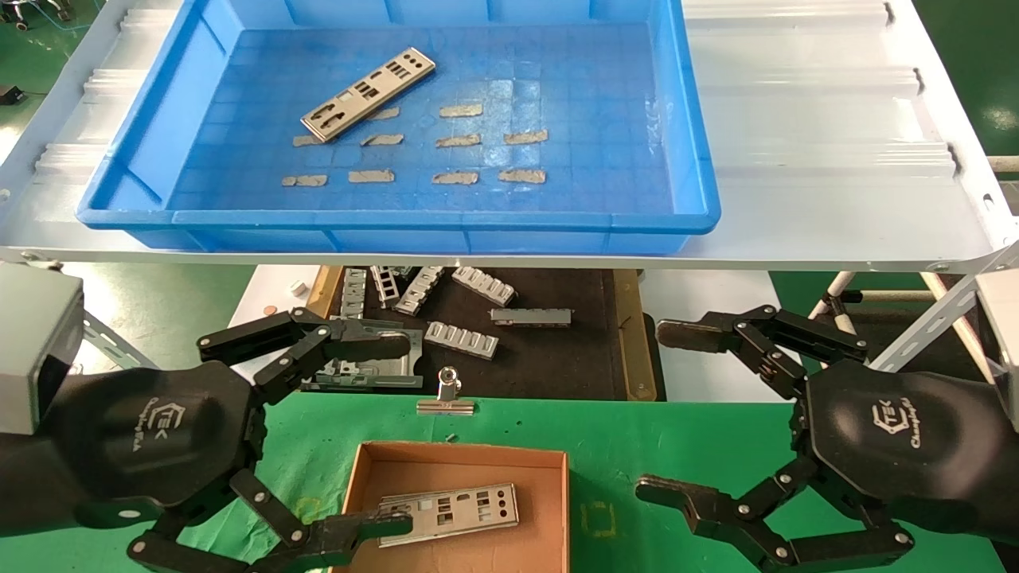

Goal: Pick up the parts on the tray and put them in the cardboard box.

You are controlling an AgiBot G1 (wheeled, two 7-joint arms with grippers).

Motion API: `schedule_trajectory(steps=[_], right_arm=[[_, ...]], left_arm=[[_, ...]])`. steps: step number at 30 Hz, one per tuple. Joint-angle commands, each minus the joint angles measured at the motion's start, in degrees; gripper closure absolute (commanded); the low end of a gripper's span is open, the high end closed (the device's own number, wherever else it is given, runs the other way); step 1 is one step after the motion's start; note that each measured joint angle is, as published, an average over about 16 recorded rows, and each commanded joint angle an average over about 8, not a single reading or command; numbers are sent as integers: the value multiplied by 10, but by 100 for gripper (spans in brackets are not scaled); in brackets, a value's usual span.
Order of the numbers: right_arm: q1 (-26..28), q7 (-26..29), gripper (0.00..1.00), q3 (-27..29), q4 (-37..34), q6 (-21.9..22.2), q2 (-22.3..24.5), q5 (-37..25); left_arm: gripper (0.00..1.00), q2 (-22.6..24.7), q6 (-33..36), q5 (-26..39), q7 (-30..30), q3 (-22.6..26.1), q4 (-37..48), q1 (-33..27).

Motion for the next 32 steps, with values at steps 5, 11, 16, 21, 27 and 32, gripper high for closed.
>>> schedule_trajectory(steps=[5, 11, 16, 21, 27, 32], right_arm=[[0, 0, 0, 0, 0, 0, 0, 0], [0, 0, 0, 0, 0, 0, 0, 0], [0, 0, 0, 0, 0, 0, 0, 0], [0, 0, 0, 0, 0, 0, 0, 0], [0, 0, 0, 0, 0, 0, 0, 0], [0, 0, 0, 0, 0, 0, 0, 0]], left_arm=[[0, 0, 0, 0, 0, 0, 0, 0], [0, 0, 0, 0, 0, 0, 0, 0], [0, 0, 0, 0, 0, 0, 0, 0], [0, 0, 0, 0, 0, 0, 0, 0], [0, 0, 0, 0, 0, 0, 0, 0], [0, 0, 0, 0, 0, 0, 0, 0]])
